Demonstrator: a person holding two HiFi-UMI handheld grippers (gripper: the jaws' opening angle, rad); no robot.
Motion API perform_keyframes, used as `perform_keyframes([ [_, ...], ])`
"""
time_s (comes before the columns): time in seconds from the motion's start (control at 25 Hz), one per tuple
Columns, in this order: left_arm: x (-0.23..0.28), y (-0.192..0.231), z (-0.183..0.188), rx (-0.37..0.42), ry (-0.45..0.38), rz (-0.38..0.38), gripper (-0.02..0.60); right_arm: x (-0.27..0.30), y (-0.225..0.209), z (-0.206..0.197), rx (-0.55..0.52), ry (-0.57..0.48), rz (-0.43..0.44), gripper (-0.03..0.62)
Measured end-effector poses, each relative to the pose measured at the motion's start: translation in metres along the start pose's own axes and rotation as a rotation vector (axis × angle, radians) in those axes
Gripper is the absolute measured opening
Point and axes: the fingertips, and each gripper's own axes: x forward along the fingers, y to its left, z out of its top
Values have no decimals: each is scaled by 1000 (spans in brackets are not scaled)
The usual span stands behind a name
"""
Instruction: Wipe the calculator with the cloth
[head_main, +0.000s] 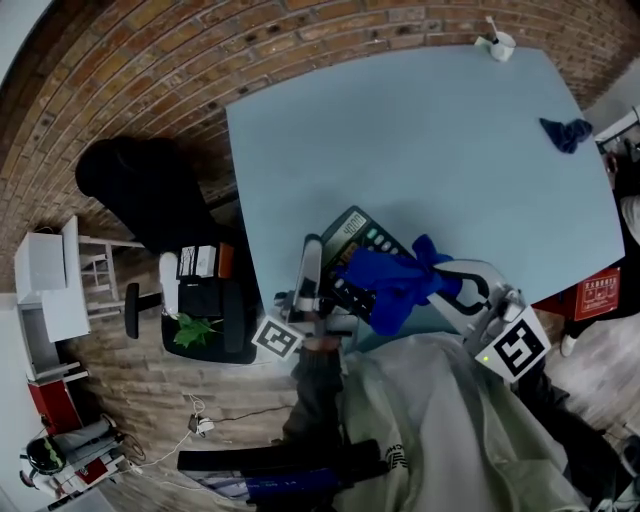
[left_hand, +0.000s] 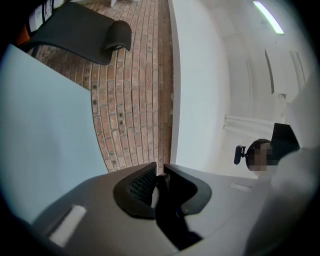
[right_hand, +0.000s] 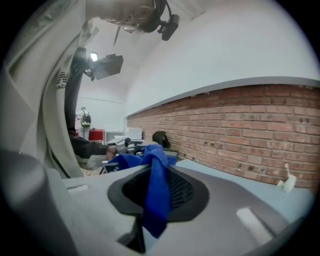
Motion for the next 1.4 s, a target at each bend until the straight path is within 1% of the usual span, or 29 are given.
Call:
perform_keyframes([
  [0.08,-2,1,3,-1,-27,5,40,5,34,0,-11,-3,101,74],
  [0.2,-2,3,3,-44,-67,-16,40,19,88,1,-102,-2,270,74],
  [0.24,-3,2,3,-56,-70,-28,40,22,97,1,-127,0,302,74],
  [0.32,-3,-2,3,-70,-64,-55,40,21,99,1,-169,-1,323,74],
  [0.4,-4,-7,5,-77,-57,-83,43,15,80,3,-201,-6,291,74],
  [0.44,-5,-10,6,-76,-55,-94,43,10,64,3,-202,-7,251,74],
  [0.48,-6,-12,8,-74,-53,-103,43,4,47,3,-176,-5,194,74],
  [0.56,-7,-16,11,-76,-50,-125,43,-8,15,0,-46,-6,55,74],
  [0.6,-7,-18,11,-82,-48,-135,43,-11,3,4,-12,-31,6,74],
  [0.64,-7,-19,11,-89,-46,-145,43,-12,-5,10,-15,-65,-21,74],
  [0.68,-8,-20,10,-97,-46,-152,43,-12,-8,15,-29,-93,-31,74],
  [0.76,-9,-21,12,-107,-50,-168,43,-9,-9,21,-28,-121,-20,74],
  [0.8,-10,-22,15,-108,-49,-180,43,-8,-8,23,-11,-135,1,74],
  [0.88,-12,-29,19,-106,-33,-215,43,-6,-2,27,39,-172,73,74],
  [0.92,-13,-33,20,-103,-16,-237,43,-7,0,30,64,-191,112,74],
  [1.0,-14,-43,15,-88,45,-283,40,-7,3,34,100,-216,166,74],
  [1.08,-13,-49,4,-48,108,-306,37,0,5,36,86,-205,182,74],
  [1.16,-9,-47,-3,-18,137,-307,38,8,3,36,66,-183,151,72],
  [1.24,-5,-48,-11,-28,165,-314,38,13,-6,39,72,-192,108,72],
  [1.28,-3,-48,-16,-19,193,-319,38,16,-12,42,71,-199,86,72],
  [1.4,1,-48,-35,27,256,-307,38,25,-37,47,70,-189,-5,72],
])
